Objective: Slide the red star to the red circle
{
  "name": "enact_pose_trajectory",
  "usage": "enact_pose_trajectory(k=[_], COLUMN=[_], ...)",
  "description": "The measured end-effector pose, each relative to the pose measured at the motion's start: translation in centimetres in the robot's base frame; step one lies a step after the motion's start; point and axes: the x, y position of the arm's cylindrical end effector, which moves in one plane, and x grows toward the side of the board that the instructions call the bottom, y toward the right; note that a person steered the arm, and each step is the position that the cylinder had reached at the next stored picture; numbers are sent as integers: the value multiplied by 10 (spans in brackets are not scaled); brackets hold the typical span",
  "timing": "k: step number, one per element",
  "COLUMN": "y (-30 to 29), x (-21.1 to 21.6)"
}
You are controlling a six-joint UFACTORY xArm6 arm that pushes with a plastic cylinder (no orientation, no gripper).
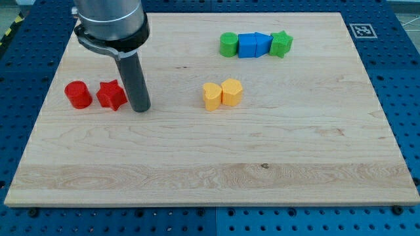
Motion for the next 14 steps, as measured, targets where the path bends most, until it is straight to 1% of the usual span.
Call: enact_pose_trajectory(k=[3, 7, 9, 11, 14], y=[-4, -44, -45, -45, -55], x=[-18, -22, -27, -40, -41])
